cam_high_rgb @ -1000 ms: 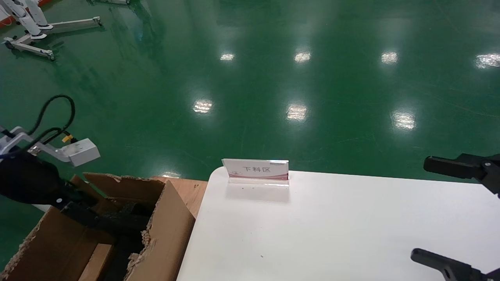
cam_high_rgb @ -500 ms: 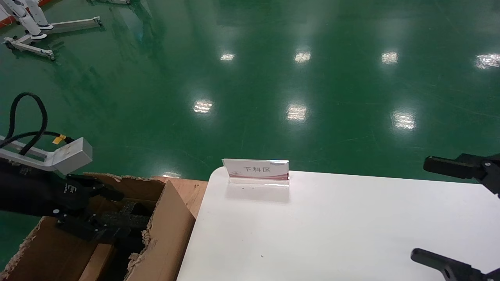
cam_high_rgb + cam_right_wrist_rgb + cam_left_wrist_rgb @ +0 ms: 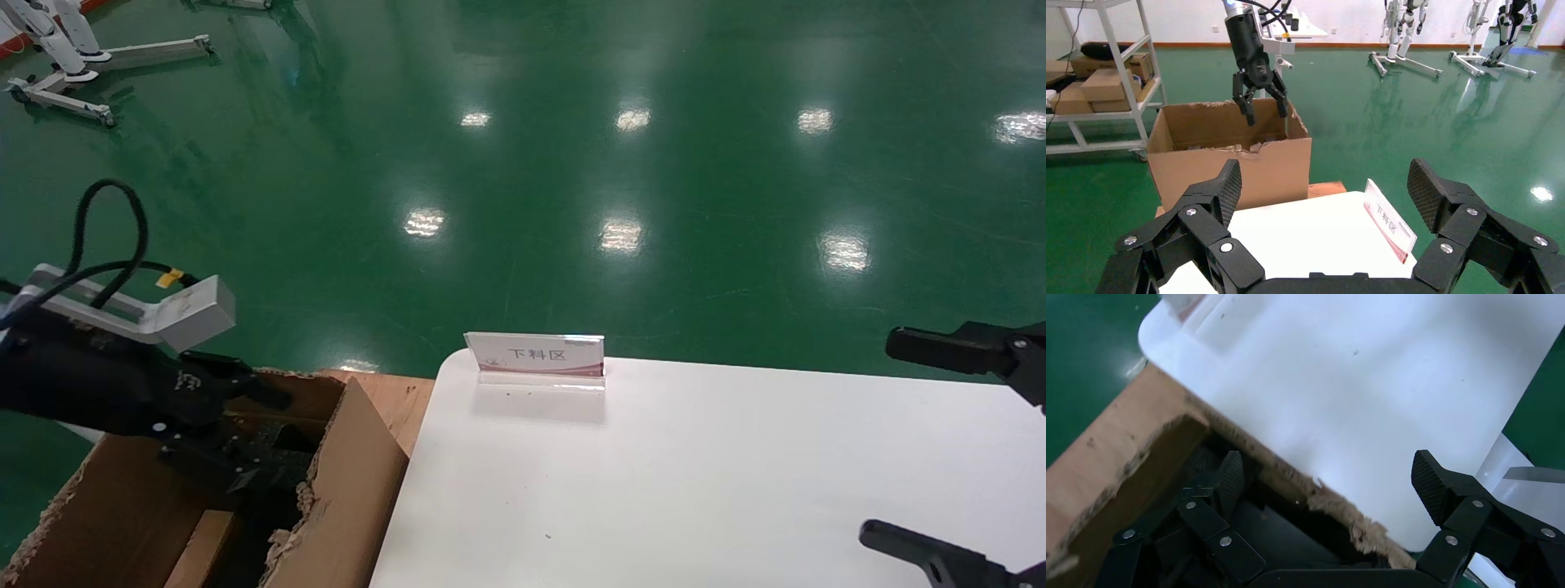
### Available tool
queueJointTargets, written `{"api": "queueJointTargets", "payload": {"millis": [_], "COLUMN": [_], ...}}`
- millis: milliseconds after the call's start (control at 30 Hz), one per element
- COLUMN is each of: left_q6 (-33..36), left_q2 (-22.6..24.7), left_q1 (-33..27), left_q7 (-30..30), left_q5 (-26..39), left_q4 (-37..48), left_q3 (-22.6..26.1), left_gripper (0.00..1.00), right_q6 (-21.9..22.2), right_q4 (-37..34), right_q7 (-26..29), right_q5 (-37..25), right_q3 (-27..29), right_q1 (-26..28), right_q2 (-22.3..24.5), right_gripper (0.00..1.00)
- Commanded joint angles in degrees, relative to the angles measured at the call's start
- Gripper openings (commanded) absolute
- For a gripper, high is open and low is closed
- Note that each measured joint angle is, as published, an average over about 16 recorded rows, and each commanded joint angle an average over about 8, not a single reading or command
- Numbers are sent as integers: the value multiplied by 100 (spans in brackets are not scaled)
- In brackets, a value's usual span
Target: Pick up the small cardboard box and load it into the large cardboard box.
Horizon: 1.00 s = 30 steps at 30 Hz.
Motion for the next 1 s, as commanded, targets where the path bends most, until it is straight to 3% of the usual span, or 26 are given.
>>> {"api": "queueJointTargets", "payload": {"millis": [33, 600, 1000], "left_q6": [-2, -5, -4], "left_q2": [32, 224, 390], "left_q1": [122, 987, 1776], "left_q7": [7, 105, 207], "left_q5": [-6, -65, -121], "left_q4": [-35, -302, -550], "left_q3": [-166, -1370, -2472], "left_gripper": [100, 100, 100], "right_q6": [0, 0, 0], "right_q4": [0, 0, 0], "right_q7": [0, 0, 0], "right_q5": [0, 0, 0], "right_q3": [0, 0, 0], "right_q1": [0, 0, 0], "right_q2": [0, 0, 0], "right_gripper": [100, 100, 100]}}
